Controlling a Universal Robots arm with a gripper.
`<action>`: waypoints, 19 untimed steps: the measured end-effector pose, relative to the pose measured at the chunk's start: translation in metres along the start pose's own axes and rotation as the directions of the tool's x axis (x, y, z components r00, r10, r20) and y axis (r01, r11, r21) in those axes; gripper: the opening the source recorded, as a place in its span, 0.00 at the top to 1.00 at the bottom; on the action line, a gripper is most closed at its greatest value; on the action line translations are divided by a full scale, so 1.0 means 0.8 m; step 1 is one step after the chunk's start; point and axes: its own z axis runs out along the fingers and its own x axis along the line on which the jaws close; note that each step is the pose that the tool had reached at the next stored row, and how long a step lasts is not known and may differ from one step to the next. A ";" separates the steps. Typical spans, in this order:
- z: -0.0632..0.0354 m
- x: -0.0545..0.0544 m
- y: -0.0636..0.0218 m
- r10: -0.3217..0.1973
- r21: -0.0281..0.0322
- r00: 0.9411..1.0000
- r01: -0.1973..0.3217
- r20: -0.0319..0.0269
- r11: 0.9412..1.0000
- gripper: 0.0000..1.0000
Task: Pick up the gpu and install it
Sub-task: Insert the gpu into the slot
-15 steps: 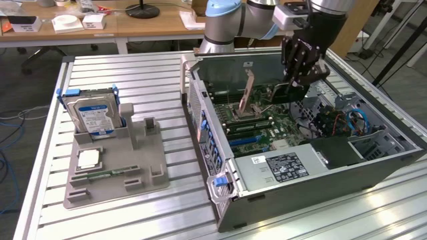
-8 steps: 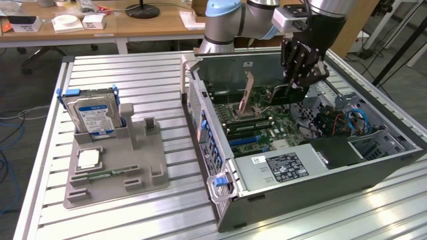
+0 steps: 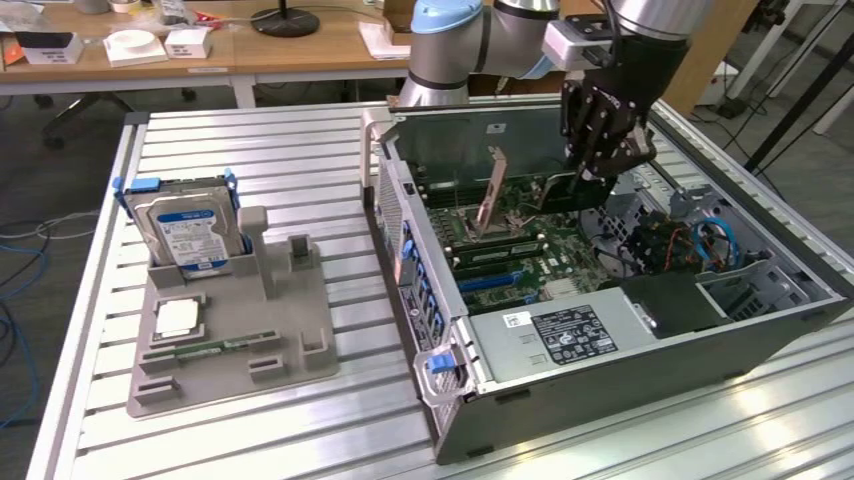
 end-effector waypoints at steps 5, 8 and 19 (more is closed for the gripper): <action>0.002 0.000 0.003 0.000 0.000 1.000 0.000 0.000 1.000 0.74; 0.003 0.001 0.004 0.000 0.000 1.000 0.000 0.000 1.000 0.74; 0.009 0.002 0.008 0.000 0.000 1.000 0.000 0.000 1.000 0.74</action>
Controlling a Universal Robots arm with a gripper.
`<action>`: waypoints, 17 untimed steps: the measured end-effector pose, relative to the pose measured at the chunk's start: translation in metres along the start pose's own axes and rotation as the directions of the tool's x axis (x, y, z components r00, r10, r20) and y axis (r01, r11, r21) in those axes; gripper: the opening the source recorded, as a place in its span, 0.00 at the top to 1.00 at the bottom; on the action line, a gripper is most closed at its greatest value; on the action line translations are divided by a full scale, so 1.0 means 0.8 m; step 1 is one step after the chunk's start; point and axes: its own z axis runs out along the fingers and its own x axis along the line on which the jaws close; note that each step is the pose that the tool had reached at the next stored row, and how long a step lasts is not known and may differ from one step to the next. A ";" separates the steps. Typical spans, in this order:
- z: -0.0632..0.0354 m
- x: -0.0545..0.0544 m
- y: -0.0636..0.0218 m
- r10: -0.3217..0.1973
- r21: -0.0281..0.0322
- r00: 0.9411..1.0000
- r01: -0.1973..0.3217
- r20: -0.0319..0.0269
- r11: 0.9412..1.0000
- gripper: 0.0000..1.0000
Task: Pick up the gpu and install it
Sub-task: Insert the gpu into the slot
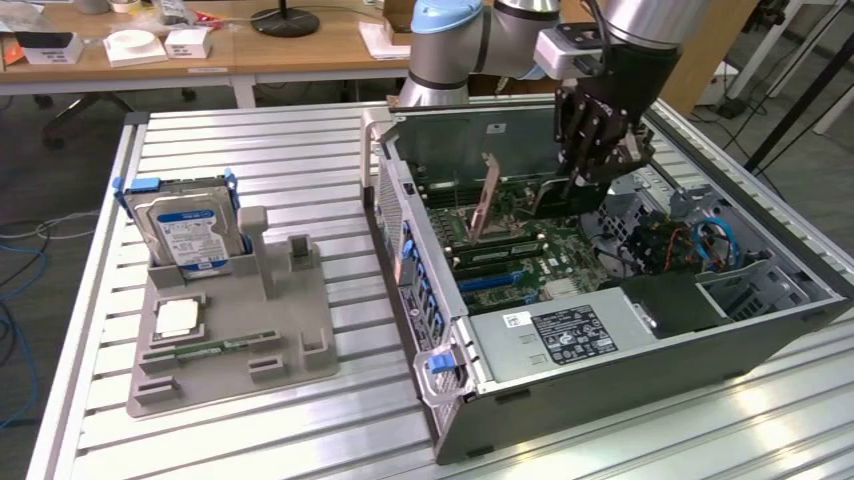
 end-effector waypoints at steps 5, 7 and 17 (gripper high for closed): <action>0.003 0.001 0.000 0.000 0.000 1.000 0.000 0.000 1.000 0.74; 0.004 0.001 0.000 0.000 0.000 1.000 0.000 0.000 1.000 0.74; 0.010 0.003 0.000 0.000 0.000 1.000 0.000 0.000 1.000 0.74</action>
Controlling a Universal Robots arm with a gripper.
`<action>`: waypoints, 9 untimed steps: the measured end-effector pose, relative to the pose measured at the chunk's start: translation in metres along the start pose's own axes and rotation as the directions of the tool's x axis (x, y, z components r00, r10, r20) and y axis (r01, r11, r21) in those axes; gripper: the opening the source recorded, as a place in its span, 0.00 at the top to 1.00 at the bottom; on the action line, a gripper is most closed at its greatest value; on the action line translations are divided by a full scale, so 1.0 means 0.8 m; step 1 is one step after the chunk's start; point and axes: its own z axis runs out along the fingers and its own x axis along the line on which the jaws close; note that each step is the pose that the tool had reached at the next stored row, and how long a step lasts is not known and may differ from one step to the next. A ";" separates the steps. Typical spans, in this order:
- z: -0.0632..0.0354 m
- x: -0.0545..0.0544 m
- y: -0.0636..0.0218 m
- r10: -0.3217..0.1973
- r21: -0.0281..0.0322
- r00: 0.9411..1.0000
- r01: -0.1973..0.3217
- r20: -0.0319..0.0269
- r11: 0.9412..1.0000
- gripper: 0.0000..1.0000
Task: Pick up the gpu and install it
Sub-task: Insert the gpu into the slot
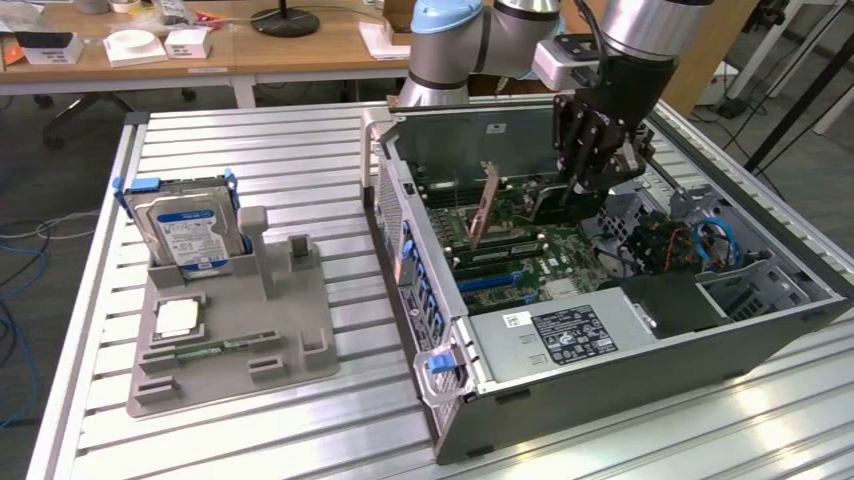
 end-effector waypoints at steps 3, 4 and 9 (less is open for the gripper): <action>0.002 0.000 0.000 0.000 0.000 1.000 0.000 0.000 1.000 0.74; 0.002 0.000 0.000 0.000 0.000 1.000 0.000 0.000 1.000 0.74; 0.005 0.001 0.000 0.000 0.000 1.000 0.000 0.000 1.000 0.74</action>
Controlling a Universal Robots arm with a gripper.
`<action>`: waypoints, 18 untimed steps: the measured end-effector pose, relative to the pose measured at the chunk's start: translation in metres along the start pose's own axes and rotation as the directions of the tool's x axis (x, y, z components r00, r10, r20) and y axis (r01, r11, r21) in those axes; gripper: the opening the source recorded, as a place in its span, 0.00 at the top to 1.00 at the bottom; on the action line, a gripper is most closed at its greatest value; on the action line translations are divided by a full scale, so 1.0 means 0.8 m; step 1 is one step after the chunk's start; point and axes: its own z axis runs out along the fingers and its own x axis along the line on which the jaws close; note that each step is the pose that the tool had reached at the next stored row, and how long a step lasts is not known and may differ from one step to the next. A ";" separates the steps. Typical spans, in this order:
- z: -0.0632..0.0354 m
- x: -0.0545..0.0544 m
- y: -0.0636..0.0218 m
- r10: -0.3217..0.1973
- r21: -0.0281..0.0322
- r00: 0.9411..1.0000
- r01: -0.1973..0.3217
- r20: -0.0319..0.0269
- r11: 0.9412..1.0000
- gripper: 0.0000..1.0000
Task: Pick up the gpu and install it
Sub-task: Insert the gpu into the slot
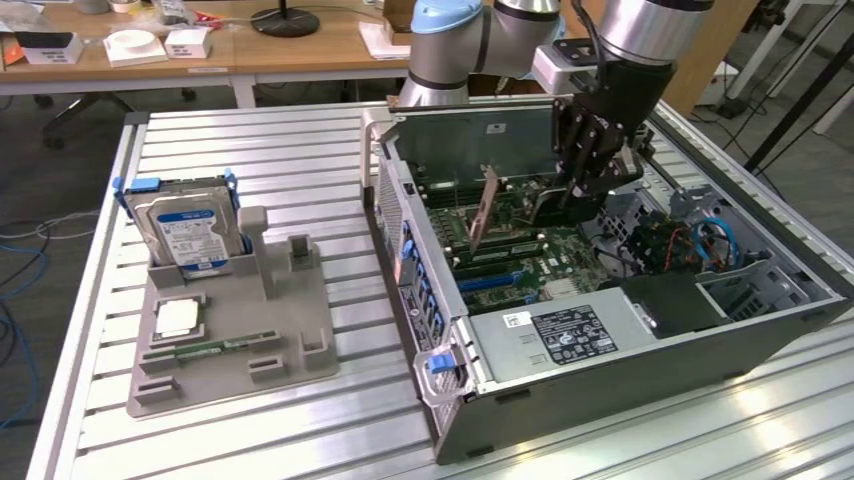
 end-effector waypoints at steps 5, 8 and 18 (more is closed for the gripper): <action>0.003 0.000 0.000 0.000 0.000 1.000 0.000 0.000 1.000 0.74; 0.005 0.001 0.000 0.000 0.000 1.000 0.000 0.000 1.000 0.74; 0.012 0.002 0.000 0.000 0.000 1.000 0.000 0.000 1.000 0.74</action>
